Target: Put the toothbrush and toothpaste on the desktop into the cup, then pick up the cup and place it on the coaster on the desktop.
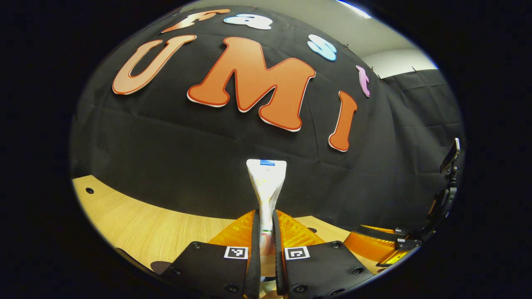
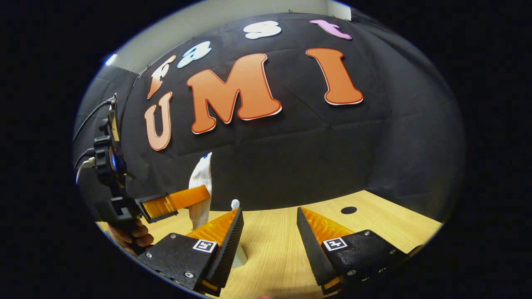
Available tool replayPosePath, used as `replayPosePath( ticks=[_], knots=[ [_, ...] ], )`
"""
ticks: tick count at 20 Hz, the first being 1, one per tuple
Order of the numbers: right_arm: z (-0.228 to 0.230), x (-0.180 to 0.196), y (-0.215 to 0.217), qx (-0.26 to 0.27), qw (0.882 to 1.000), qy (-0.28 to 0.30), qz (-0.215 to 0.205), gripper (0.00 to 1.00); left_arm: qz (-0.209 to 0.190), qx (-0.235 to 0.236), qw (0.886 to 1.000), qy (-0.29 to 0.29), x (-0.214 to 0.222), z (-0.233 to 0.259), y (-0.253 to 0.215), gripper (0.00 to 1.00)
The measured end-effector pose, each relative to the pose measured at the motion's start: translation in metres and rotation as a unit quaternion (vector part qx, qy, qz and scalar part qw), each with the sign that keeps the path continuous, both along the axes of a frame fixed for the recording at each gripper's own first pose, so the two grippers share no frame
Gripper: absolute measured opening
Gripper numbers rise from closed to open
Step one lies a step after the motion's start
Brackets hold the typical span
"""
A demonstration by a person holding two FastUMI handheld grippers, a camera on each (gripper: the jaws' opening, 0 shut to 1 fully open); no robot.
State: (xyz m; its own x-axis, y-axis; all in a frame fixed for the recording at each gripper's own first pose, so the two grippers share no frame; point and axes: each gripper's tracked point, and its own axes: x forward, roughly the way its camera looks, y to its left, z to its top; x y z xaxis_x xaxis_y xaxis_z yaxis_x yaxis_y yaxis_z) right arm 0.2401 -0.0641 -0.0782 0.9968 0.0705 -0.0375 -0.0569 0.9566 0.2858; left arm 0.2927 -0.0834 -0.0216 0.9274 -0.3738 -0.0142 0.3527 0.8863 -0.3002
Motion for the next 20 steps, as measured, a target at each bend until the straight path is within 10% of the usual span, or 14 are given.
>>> replayPosePath(
  ticks=[17,20],
  knots=[
    [-0.015,-0.003,0.004,-0.005,1.0,0.016,0.007,0.78,0.003,0.012,1.0,0.012,-0.011,-0.021,0.012,0.19],
    [-0.017,-0.006,0.01,-0.02,1.0,0.017,0.009,0.78,0.004,0.01,1.0,0.005,-0.024,-0.009,0.021,0.39]
  ],
)
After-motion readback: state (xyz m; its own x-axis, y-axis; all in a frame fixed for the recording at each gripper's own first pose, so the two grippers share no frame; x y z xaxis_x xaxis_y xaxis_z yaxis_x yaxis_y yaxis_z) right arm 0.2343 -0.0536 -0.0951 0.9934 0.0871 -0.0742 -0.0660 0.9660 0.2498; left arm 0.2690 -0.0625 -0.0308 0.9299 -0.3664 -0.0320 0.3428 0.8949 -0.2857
